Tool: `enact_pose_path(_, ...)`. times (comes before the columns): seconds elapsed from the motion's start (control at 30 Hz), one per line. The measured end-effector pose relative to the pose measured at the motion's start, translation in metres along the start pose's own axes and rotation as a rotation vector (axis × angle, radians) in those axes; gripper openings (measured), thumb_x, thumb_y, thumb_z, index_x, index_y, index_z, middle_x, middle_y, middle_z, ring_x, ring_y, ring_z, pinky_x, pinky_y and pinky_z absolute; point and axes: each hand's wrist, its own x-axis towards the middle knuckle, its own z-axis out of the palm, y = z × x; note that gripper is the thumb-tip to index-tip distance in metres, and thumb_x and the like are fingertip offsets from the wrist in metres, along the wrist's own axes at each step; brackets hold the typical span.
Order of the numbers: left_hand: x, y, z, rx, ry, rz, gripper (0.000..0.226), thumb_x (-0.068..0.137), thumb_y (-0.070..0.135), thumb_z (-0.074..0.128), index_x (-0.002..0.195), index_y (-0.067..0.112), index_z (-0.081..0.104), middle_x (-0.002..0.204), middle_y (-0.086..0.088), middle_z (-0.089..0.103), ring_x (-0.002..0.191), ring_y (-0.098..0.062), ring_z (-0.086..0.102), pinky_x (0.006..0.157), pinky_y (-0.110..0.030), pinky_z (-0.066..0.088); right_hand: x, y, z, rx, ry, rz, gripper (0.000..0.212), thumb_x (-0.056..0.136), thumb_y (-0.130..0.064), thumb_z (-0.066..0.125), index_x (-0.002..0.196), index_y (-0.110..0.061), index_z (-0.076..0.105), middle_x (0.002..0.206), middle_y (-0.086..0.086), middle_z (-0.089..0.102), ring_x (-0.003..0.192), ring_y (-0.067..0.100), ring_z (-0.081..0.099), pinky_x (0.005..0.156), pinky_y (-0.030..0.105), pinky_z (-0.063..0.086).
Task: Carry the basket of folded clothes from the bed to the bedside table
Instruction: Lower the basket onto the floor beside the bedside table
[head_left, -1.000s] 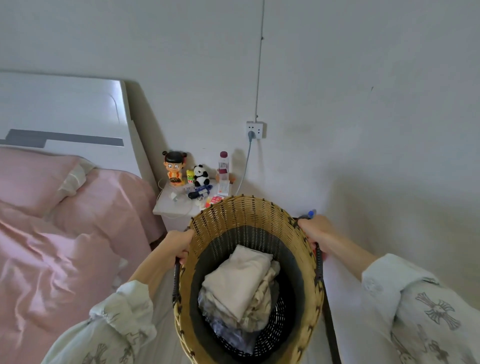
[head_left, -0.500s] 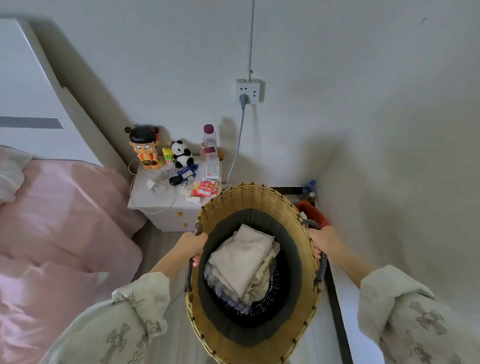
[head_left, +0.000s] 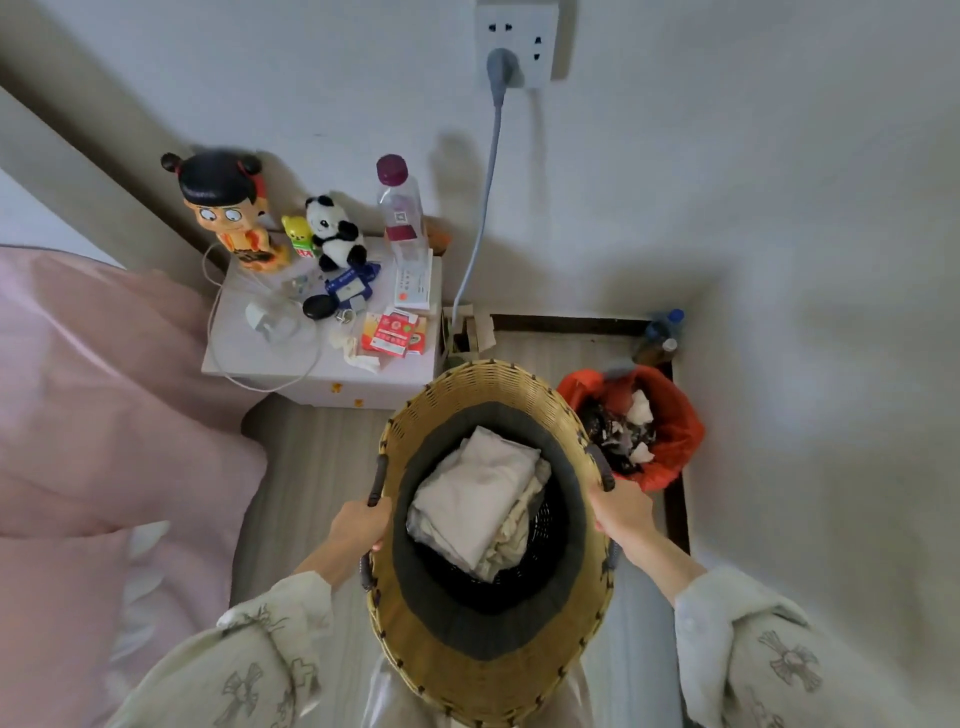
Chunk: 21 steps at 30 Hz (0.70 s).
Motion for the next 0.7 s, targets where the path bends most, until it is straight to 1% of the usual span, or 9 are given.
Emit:
enact_pose_path(0.07,0.030,0.000,0.010,0.023,0.027,-0.007,0.036,0.094,0.030,0.037,0.070,0.007,0.052,0.061,-0.007,0.053,0.058,-0.017,0.048,0.052,-0.021,0.037,0.025,0.008,0.014,0.008,-0.006,0.026,0.032,0.093,-0.020,0.048,0.063,-0.015,0.039,0.055,0.002,0.047,0.054,0.020,0.056,0.050,0.026,0.041)
enact_pose_path(0.2,0.082,-0.005,0.026,0.055,0.001,-0.007,0.036,0.095,0.033,0.037,0.069,0.011,0.051,0.064,-0.006,0.052,0.060,-0.017,0.048,0.053,-0.022,0.038,0.062,0.025,0.042,0.012,-0.018,0.116,0.031,0.096,-0.027,0.046,0.069,-0.013,0.045,0.060,0.001,0.050,0.069,0.023,0.063,0.043,0.021,0.033)
enact_pose_path(0.27,0.100,-0.008,0.030,0.058,-0.026,-0.006,0.035,0.095,0.035,0.038,0.071,0.013,0.050,0.066,-0.006,0.053,0.062,-0.017,0.049,0.054,-0.021,0.039,0.074,0.031,0.050,0.031,-0.015,0.134,0.032,0.097,-0.027,0.045,0.068,-0.013,0.045,0.061,0.002,0.049,0.072,0.023,0.061,0.046,0.021,0.036)
enact_pose_path(0.33,0.116,-0.010,0.030,0.061,-0.043,-0.013,0.036,0.095,0.037,0.038,0.071,0.014,0.050,0.067,-0.006,0.054,0.063,-0.016,0.050,0.054,-0.020,0.038,0.085,0.035,0.058,0.054,-0.019,0.133,0.037,0.098,-0.025,0.044,0.063,-0.014,0.042,0.059,0.004,0.046,0.069,0.025,0.056,0.055,0.025,0.041)
enact_pose_path(0.4,0.133,-0.012,0.032,0.050,-0.055,-0.031,0.036,0.095,0.037,0.039,0.072,0.012,0.051,0.067,-0.006,0.054,0.064,-0.017,0.051,0.060,-0.023,0.041,0.098,0.040,0.066,0.073,0.008,0.137,0.039,0.099,-0.024,0.043,0.061,-0.013,0.041,0.056,0.004,0.044,0.062,0.025,0.053,0.061,0.029,0.042)
enact_pose_path(0.47,0.140,-0.012,0.034,0.032,-0.056,-0.053,0.033,0.094,0.035,0.042,0.075,0.010,0.053,0.068,-0.006,0.056,0.065,-0.017,0.053,0.071,-0.029,0.044,0.104,0.042,0.069,0.050,0.052,0.136,0.040,0.098,-0.025,0.042,0.060,-0.013,0.042,0.054,0.003,0.047,0.063,0.026,0.055,0.055,0.028,0.041)
enact_pose_path(0.53,0.144,-0.013,0.034,0.032,-0.060,-0.062,0.030,0.094,0.032,0.043,0.078,0.009,0.054,0.067,-0.006,0.058,0.064,-0.016,0.054,0.076,-0.032,0.045,0.109,0.044,0.071,0.044,0.061,0.137,0.039,0.098,-0.025,0.041,0.061,-0.014,0.042,0.055,0.003,0.049,0.068,0.029,0.059,0.052,0.027,0.040)
enact_pose_path(0.63,0.147,-0.014,0.034,0.003,-0.114,-0.073,0.030,0.094,0.026,0.044,0.072,0.009,0.054,0.065,-0.006,0.059,0.062,-0.017,0.056,0.085,-0.035,0.048,0.110,0.046,0.074,0.002,0.029,0.164,0.037,0.099,-0.025,0.038,0.063,-0.015,0.041,0.068,0.012,0.063,0.078,0.032,0.065,0.054,0.029,0.045)
enact_pose_path(0.7,0.149,-0.012,0.036,0.000,-0.148,-0.075,0.029,0.095,0.024,0.044,0.071,0.010,0.053,0.064,-0.006,0.059,0.061,-0.017,0.056,0.085,-0.034,0.048,0.111,0.047,0.077,-0.069,0.020,0.138,0.035,0.099,-0.025,0.037,0.069,-0.010,0.046,0.087,0.022,0.069,0.087,0.035,0.066,0.069,0.036,0.052)
